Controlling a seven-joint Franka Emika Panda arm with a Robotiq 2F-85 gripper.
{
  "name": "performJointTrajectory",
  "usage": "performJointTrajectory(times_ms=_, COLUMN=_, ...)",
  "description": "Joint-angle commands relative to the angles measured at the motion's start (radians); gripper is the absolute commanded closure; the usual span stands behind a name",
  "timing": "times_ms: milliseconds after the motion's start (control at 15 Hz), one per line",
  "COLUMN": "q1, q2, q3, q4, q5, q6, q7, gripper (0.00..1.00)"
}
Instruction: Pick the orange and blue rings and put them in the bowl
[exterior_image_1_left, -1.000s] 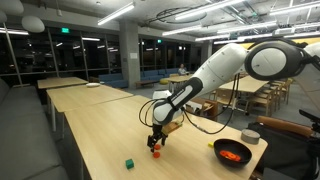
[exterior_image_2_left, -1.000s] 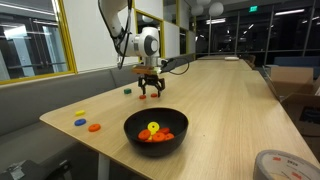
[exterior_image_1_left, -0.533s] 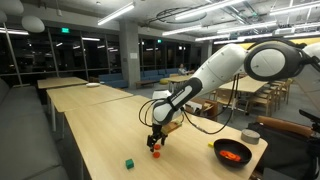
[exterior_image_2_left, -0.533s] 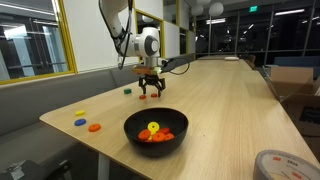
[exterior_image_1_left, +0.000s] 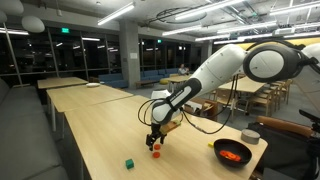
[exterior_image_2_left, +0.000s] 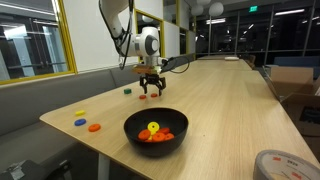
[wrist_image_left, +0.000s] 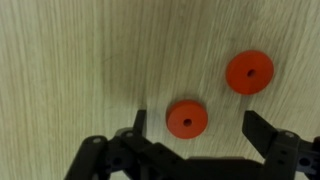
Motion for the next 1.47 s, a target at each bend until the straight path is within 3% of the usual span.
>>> performJointTrajectory(times_ms=0, q1=0.022, q2=0.028, q3=-0.02, q4=0.051, q5=-0.027, q6=-0.015, q7=0.029, gripper=0.32)
performJointTrajectory(times_ms=400, q1=0.026, q2=0.029, q3=-0.027, q4=0.065, q5=-0.051, q6=-0.034, q7=0.039, gripper=0.8)
performJointTrajectory(times_ms=733, q1=0.054, q2=0.0, q3=-0.078, q4=0.067, q5=-0.124, q6=-0.184, q7=0.096, gripper=0.81)
performJointTrajectory(times_ms=1000, q1=0.053, q2=-0.085, q3=-0.136, q4=-0.012, q5=-0.2, q6=-0.275, q7=0.172, gripper=0.81)
performJointTrajectory(times_ms=1267, q1=0.033, q2=-0.178, q3=-0.165, q4=-0.117, q5=-0.241, q6=-0.289, q7=0.21, gripper=0.81)
performJointTrajectory(times_ms=1400, q1=-0.001, q2=-0.24, q3=-0.143, q4=-0.195, q5=-0.225, q6=-0.263, q7=0.143, gripper=0.81)
